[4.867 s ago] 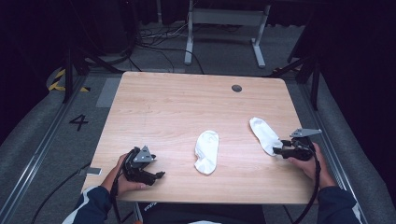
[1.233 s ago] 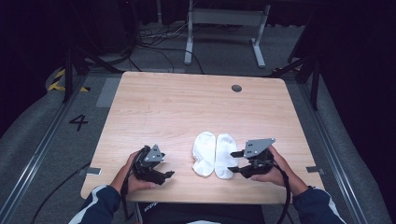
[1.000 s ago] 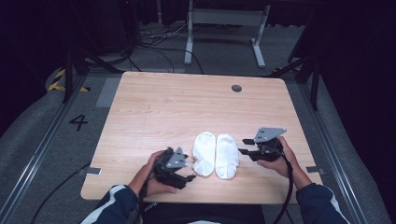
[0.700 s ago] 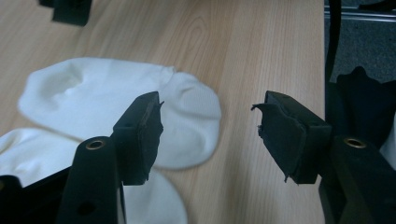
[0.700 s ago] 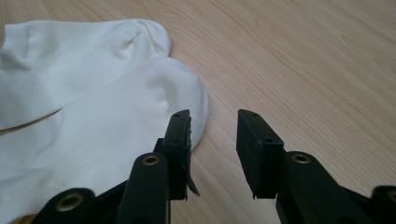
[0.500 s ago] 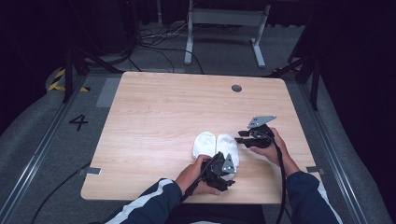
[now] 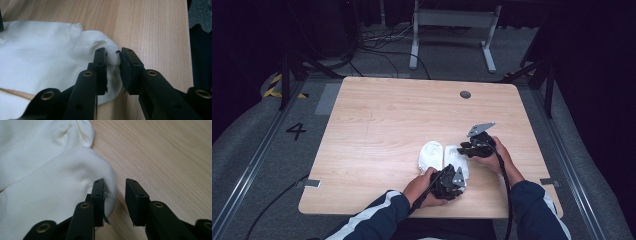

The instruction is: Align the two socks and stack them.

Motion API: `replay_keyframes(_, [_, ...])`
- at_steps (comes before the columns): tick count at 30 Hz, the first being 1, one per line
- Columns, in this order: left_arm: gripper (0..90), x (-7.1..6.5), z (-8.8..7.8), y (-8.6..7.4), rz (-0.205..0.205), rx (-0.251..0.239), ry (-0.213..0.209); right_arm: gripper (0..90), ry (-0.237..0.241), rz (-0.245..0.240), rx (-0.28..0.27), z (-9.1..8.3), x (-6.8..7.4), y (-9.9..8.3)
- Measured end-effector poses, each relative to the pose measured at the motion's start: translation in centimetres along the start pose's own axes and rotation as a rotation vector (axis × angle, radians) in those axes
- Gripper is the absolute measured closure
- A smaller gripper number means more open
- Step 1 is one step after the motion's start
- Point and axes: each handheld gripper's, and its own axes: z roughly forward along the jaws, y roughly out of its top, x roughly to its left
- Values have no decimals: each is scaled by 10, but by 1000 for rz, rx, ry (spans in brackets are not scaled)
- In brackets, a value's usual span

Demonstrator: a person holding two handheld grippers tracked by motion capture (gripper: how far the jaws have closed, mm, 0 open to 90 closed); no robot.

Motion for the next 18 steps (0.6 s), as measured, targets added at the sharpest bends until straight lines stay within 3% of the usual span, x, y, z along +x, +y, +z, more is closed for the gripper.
replay_keyframes(1, [846, 0, -1, 0, 15, 2, -1, 804, 9, -12, 11, 1, 1, 0])
replay_keyframes(3, [857, -3, -4, 0, 32, 6, 6, 823, 13, -17, 13, 0, 1, 0])
replay_keyframes(4, [874, -3, -7, 1, 45, -5, 16, 875, 11, -24, 26, -1, 2, 0])
replay_keyframes(8, [879, 0, -26, -2, 34, -64, 12, 883, 24, -32, 29, -8, 3, -1])
replay_keyframes(12, [880, 2, -60, -12, 17, -143, 45, 883, 32, -26, 16, -19, 4, 0])
replay_keyframes(13, [880, 2, -60, -12, 17, -143, 45, 883, 32, -26, 16, -19, 4, 0])
replay_keyframes(16, [880, 3, -83, -23, -32, -204, 61, 877, 65, -21, 40, -29, 9, 2])
replay_keyframes(18, [881, 5, -96, -33, -58, -238, 57, 876, 56, -26, 44, -35, 13, 5])
